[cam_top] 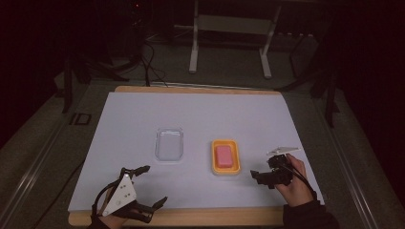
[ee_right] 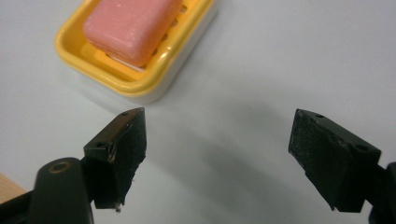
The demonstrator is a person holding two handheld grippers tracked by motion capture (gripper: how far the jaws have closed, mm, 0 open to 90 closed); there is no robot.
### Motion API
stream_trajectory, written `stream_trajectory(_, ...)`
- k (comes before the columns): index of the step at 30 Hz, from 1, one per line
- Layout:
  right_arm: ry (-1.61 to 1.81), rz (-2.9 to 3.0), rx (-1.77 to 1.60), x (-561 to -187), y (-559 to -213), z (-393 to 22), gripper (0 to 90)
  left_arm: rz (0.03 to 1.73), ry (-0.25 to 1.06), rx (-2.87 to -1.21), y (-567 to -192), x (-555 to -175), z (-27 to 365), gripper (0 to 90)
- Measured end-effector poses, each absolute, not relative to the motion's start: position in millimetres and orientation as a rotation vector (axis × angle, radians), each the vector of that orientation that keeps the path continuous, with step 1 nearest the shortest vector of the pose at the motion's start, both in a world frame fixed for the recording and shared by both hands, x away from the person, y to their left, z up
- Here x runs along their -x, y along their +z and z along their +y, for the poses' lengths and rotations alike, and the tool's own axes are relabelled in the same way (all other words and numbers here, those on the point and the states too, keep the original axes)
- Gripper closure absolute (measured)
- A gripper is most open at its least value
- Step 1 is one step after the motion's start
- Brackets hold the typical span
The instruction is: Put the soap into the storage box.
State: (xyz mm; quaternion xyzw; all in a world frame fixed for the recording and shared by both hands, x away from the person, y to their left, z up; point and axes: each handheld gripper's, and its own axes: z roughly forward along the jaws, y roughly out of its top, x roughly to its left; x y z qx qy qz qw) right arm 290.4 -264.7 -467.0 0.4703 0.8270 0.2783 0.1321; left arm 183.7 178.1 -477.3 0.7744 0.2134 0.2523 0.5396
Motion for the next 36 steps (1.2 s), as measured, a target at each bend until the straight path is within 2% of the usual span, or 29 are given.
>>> stream_trajectory(18,0.870,2.311,-1.429,-274.1,-481.0,-290.4,17.8,0.503,0.592,-1.843,-477.1,-183.4,178.4,0.6)
stream_trajectory(36,0.848,2.330,-1.458,-280.3,-491.4,-289.9,18.1,0.491,0.592,-1.861,-477.6,-183.5,176.4,0.5)
